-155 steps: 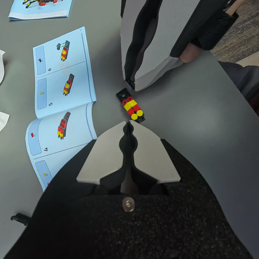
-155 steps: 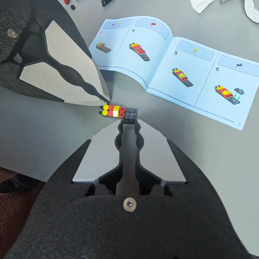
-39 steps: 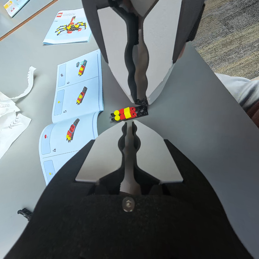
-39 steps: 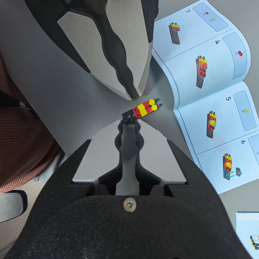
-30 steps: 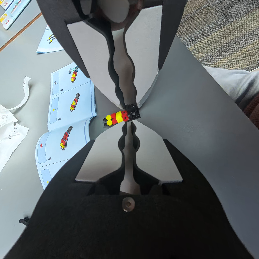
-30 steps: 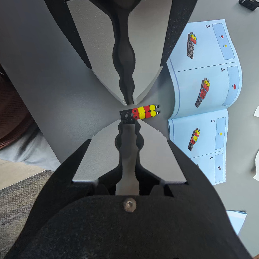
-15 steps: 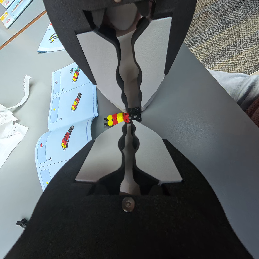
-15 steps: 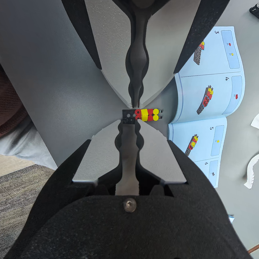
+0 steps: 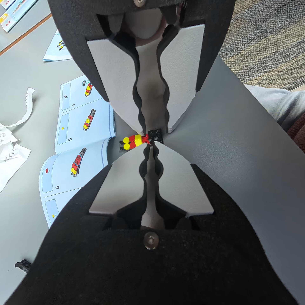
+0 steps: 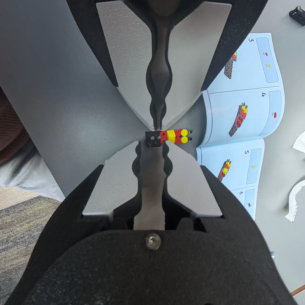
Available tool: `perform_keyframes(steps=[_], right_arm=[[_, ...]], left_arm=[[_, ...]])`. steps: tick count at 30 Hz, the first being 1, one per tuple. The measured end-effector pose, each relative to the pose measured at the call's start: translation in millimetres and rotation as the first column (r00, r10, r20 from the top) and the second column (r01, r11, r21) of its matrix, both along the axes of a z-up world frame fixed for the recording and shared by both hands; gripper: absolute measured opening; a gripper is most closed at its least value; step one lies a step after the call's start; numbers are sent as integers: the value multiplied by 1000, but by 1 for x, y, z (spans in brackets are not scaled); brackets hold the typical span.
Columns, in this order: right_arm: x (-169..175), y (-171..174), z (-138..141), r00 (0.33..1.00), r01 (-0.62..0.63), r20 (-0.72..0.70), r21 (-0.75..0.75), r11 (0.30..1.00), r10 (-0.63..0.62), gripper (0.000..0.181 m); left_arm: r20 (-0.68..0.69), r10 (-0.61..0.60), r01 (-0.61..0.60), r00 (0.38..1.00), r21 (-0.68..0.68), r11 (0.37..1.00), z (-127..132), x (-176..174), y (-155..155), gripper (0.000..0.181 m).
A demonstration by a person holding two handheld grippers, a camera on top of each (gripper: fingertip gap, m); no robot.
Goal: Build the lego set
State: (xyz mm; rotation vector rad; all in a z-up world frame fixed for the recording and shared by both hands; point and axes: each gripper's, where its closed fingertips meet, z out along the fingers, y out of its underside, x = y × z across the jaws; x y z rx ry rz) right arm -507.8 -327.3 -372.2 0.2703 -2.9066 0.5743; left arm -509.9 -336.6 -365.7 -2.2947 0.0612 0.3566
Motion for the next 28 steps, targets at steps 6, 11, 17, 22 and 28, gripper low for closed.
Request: perform_keyframes(steps=[6,11,17,22,28], right_arm=[[0,-2,1,1000,2,-4,-5,1000,-2,24],[-6,14,11,996,87,29,-40,995,-86,16],[-3,21,5,943,278,230,-136,951,-242,11],[-2,23,-1,848,473,339,-141,870,-406,9],[-3,19,-3,821,538,329,-171,826,-467,7]], left_arm=[[0,2,-2,1000,2,1000,0,0,0,4],[-5,13,-14,1000,-1,1000,0,-3,-3,5],[0,11,-11,1000,-6,1000,0,-1,-2,5],[49,36,-35,998,-25,999,-3,1,2,4],[58,-3,3,998,-7,1000,-1,11,21,4]])
